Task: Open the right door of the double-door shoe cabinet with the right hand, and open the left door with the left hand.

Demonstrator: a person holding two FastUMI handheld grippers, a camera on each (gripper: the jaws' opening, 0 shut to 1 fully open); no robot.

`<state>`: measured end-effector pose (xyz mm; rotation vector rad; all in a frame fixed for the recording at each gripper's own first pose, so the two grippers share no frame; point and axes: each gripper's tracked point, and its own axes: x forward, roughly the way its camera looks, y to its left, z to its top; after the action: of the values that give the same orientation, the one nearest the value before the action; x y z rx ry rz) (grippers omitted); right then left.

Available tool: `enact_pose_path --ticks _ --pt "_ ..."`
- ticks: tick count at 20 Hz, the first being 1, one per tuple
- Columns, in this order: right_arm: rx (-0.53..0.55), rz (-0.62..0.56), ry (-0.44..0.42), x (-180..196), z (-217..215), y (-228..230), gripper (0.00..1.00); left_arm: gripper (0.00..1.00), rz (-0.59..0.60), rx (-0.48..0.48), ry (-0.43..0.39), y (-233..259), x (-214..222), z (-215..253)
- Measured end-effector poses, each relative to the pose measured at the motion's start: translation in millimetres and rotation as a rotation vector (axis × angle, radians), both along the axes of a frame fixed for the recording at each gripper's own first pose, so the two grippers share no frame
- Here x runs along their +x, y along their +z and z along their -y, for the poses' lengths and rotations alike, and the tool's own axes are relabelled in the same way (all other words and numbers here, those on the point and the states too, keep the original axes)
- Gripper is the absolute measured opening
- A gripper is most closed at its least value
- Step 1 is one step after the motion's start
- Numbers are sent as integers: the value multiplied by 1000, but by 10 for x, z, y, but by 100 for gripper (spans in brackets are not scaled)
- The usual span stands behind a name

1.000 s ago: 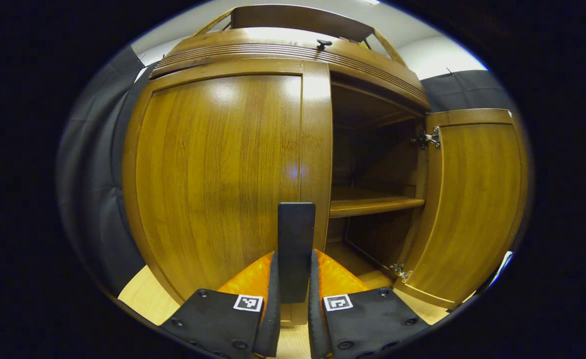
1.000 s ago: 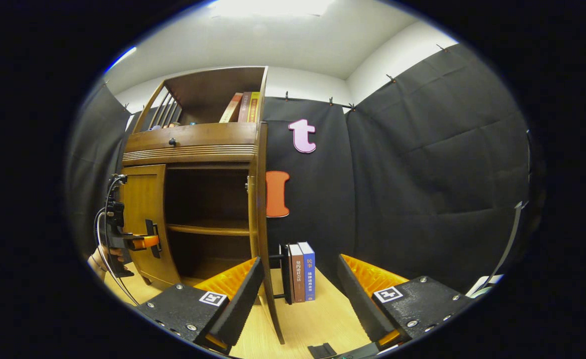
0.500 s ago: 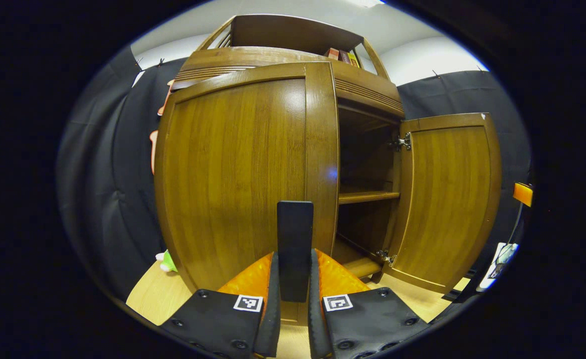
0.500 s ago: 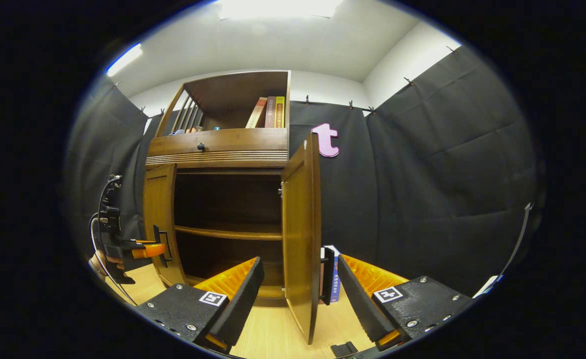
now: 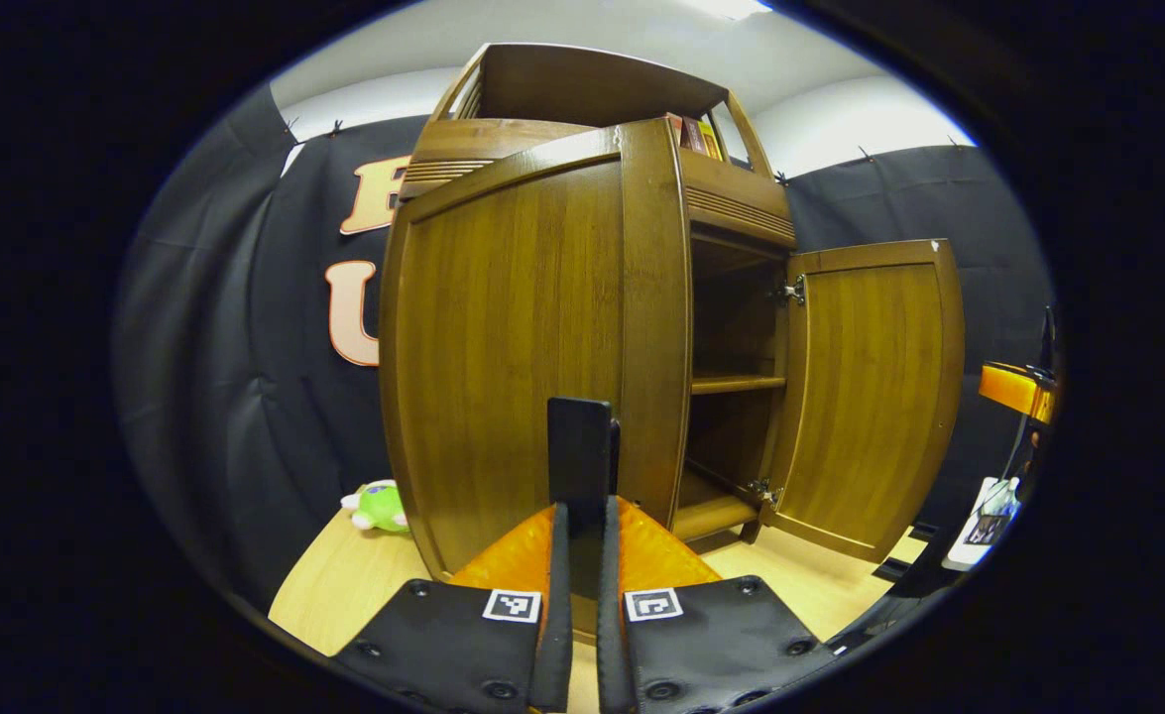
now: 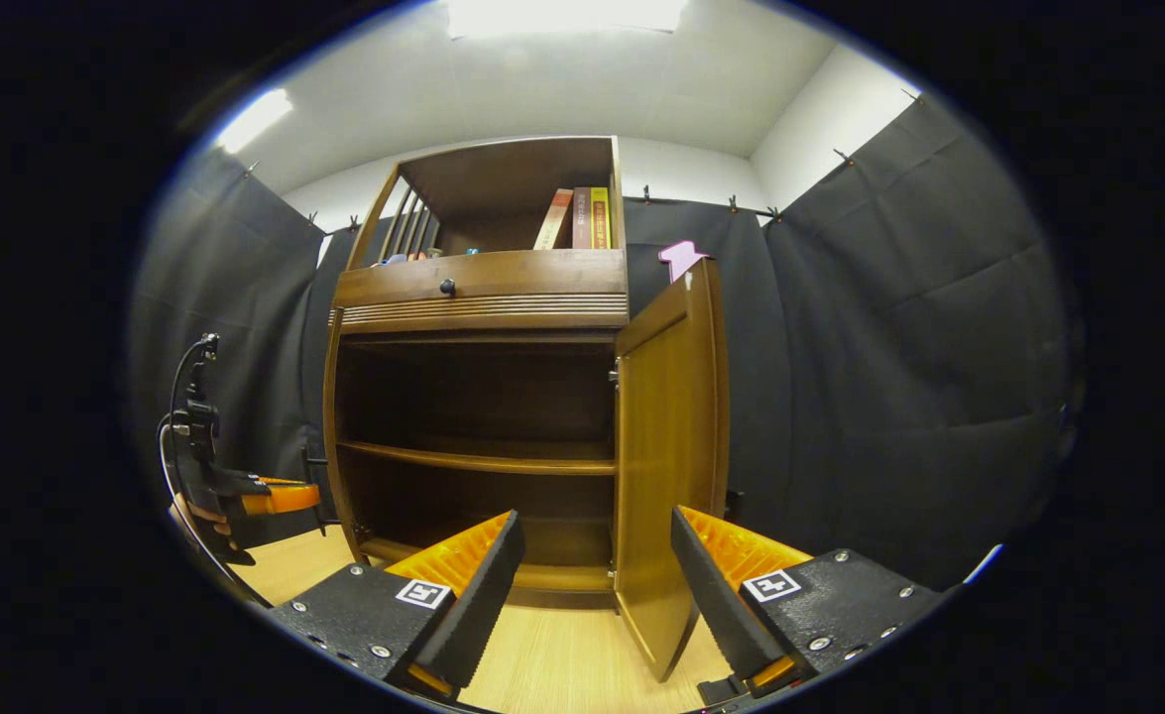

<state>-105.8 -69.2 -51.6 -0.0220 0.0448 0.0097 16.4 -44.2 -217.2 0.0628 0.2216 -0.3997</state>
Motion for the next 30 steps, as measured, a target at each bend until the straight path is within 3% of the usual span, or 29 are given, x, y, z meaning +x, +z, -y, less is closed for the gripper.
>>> enact_pose_path --ticks 5,6,8,9,10,11,12,14,15,16,17,20,21,22,23,30 --pt "-5 -5 42 38 -214 -52 92 17 -10 -22 17 53 -138 -264" --pt "-5 -6 47 37 -247 -52 81 17 -10 -21 21 64 -151 -327" --pt "-5 -7 57 52 -301 -55 81 17 -2 -13 37 83 -200 -447" --pt "-4 -7 61 57 -334 -64 92 16 0 -8 49 91 -224 -509" --pt "-2 -9 67 55 -368 -64 92 16 2 -6 62 96 -244 -573" --pt "-1 -11 73 61 -394 -75 81 16 0 -3 72 92 -260 -625" --pt "1 -15 79 71 -424 -79 81 16 -3 -1 81 66 -275 -688" --pt "-1 -19 88 74 -481 -99 92 16 0 -2 102 72 -297 -807" --pt "-4 -20 91 74 -502 -101 81 16 3 -1 113 81 -299 -861" --pt "-5 -19 93 74 -519 -88 92 16 3 -1 125 59 -288 -924" --pt "-5 -18 96 79 -544 -85 92 11 11 3 130 83 -323 -968" --pt "-1 -13 106 73 -628 -64 96 11 13 10 145 70 -318 -980" --pt "-1 -13 109 73 -657 -55 92 11 15 9 149 69 -325 -982" --pt "1 -13 112 83 -685 -54 96 11 15 12 155 65 -337 -1005" --pt "3 -14 121 96 -714 -57 92 11 18 15 159 69 -342 -1011" --pt "10 -36 153 125 -843 -122 92 11 27 7 192 78 -359 -1043"
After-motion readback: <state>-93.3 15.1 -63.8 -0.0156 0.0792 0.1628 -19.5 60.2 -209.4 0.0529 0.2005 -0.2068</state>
